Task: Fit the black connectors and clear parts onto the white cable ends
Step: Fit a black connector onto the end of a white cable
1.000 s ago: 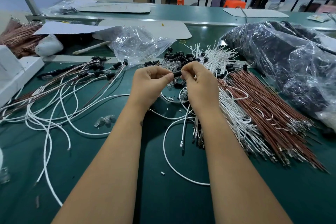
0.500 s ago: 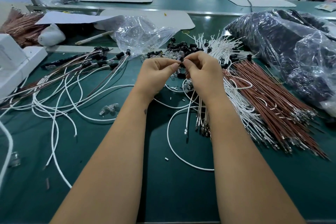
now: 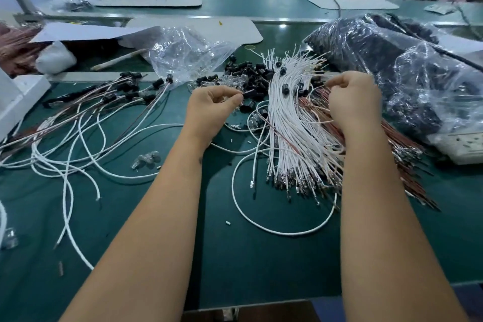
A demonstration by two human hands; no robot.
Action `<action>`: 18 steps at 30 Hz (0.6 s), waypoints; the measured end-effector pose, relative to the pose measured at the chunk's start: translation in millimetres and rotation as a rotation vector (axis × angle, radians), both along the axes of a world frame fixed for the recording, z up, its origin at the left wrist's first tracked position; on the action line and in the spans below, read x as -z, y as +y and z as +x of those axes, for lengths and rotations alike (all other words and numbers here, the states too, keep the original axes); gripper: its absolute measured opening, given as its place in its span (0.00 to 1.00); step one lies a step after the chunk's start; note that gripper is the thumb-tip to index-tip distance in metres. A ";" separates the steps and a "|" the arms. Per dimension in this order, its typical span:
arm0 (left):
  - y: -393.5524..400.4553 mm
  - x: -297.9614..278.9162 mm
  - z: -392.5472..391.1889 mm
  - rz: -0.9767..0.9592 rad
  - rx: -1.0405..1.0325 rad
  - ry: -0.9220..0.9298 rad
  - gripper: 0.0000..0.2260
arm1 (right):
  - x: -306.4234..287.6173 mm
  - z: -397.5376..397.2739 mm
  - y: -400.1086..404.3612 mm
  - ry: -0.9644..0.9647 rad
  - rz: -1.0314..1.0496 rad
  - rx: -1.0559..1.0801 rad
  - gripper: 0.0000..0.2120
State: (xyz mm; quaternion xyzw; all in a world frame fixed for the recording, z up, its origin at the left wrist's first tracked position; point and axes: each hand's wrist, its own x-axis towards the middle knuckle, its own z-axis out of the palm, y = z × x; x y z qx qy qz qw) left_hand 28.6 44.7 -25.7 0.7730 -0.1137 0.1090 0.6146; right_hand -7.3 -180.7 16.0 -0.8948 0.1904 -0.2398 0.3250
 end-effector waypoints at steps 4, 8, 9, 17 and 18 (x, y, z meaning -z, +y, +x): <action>-1.5 2.6 1.7 0.061 0.005 -0.016 0.05 | 9.5 -12.0 -30.1 0.226 -0.145 0.097 0.13; -2.2 3.4 1.4 0.115 0.009 -0.006 0.03 | 19.3 -17.6 -40.0 0.369 -0.249 0.082 0.13; -2.3 3.5 1.1 0.119 0.009 -0.003 0.03 | 20.1 -17.7 -39.7 0.357 -0.250 0.085 0.14; -1.6 4.5 1.6 0.071 -0.020 0.002 0.02 | 16.9 -17.6 -34.1 0.260 -0.216 0.115 0.08; -1.5 4.5 1.8 0.067 -0.017 0.004 0.02 | 15.0 -18.6 -35.4 0.233 -0.206 0.130 0.09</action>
